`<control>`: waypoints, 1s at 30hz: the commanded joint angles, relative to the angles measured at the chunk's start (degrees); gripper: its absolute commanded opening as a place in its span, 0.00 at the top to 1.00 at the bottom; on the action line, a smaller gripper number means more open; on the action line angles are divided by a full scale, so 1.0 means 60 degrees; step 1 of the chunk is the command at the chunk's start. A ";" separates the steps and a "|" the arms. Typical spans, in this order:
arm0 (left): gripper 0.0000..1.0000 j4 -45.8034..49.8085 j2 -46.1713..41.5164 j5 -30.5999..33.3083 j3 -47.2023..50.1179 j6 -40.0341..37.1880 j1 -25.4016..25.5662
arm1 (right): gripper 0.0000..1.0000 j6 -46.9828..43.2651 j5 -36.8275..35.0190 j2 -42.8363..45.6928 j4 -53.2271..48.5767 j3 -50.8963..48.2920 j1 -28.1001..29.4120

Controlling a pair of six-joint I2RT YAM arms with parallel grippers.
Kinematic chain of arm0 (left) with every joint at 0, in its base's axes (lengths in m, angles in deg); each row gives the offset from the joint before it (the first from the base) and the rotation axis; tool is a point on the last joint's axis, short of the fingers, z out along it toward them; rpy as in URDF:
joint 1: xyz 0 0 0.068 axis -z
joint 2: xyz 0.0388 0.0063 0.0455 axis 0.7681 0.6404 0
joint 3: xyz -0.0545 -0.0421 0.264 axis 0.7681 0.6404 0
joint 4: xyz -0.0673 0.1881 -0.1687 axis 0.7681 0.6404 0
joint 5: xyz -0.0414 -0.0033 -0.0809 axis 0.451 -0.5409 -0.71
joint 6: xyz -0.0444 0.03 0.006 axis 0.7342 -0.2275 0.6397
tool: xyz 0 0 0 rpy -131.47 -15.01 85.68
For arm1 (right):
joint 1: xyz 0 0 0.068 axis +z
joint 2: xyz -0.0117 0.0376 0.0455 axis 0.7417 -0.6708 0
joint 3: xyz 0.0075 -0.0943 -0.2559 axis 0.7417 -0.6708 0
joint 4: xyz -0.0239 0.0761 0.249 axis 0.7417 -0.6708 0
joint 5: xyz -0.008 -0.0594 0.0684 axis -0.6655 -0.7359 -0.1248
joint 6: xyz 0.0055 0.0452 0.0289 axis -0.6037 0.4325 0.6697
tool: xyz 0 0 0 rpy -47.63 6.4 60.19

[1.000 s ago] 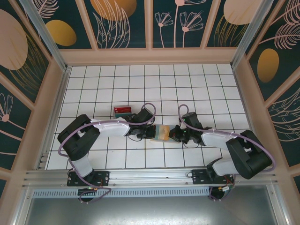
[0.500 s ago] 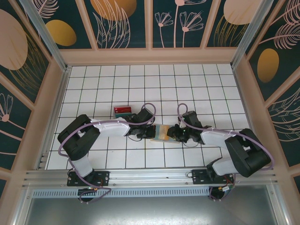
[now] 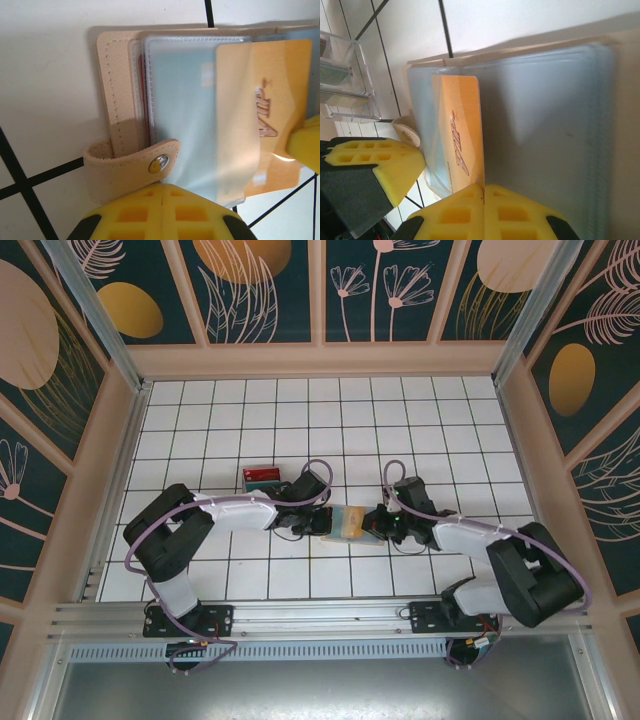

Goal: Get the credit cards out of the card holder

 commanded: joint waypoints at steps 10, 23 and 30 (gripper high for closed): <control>0.82 0.0719 0.0328 0.0194 -0.0285 -0.0128 -0.0061 | 1.00 -0.0893 -0.0274 0.2048 -0.1746 -0.0386 -0.0875; 0.54 0.0620 -0.1209 -0.0424 -0.1425 0.0562 -0.0129 | 1.00 -0.1299 0.0072 0.3282 -0.2094 0.0591 -0.1013; 0.53 -0.1387 -0.2022 -0.1458 -0.0762 0.1653 -0.0835 | 1.00 -0.0731 0.1470 0.3498 -0.0414 0.0706 -0.1099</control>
